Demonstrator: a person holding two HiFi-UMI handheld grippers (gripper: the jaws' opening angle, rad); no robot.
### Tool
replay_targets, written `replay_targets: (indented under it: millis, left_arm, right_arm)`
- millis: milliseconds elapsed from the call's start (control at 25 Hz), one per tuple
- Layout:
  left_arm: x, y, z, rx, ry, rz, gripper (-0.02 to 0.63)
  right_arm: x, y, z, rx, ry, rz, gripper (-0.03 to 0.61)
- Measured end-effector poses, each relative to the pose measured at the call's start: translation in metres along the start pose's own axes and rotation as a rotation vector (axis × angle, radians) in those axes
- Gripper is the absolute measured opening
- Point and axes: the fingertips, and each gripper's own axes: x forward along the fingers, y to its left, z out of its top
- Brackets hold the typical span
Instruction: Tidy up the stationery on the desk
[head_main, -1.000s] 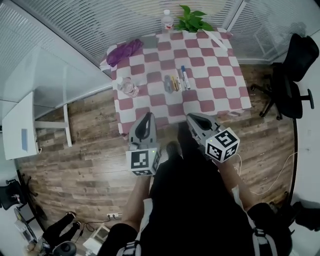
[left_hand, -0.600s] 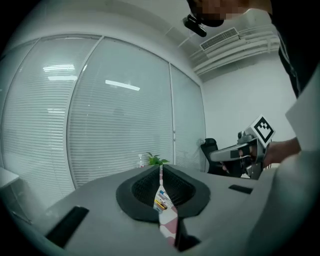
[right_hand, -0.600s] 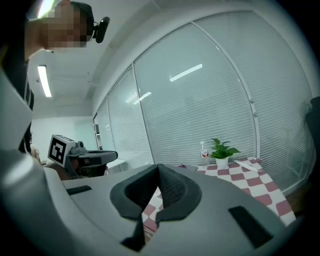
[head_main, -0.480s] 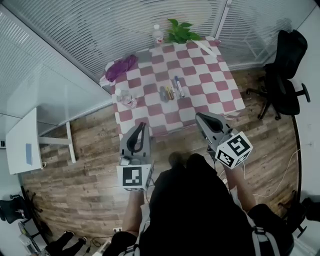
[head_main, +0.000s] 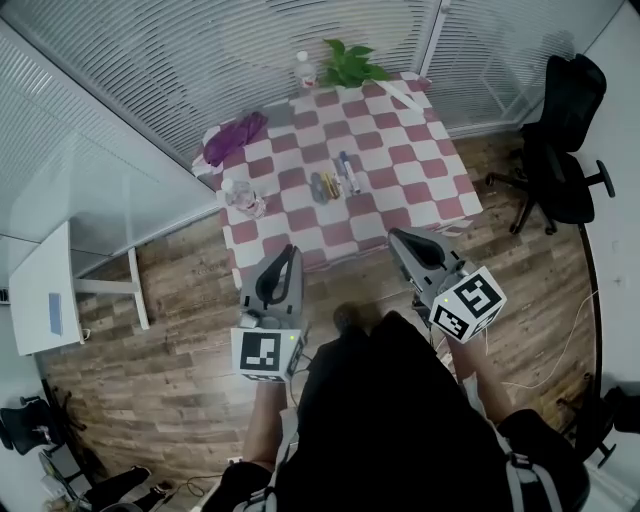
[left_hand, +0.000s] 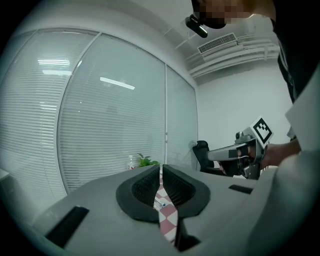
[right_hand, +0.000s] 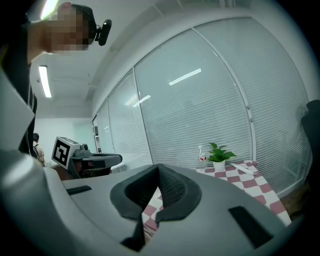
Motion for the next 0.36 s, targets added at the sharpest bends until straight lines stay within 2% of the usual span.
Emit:
replay_targets:
  millis: [120, 360]
  left_arm:
    - [0.0037, -0.005, -0.0003, -0.01, 0.0, -0.013, 0.044]
    - [0.0049, -0.0101, -0.0079, 0.024, 0.013, -0.034, 0.044]
  right_arm:
    - [-0.0024, -0.0016, -0.0034, 0.003, 0.003, -0.007, 0.02]
    - [-0.0094, -0.0015, -0.006, 0.011, 0.016, -0.001, 0.02]
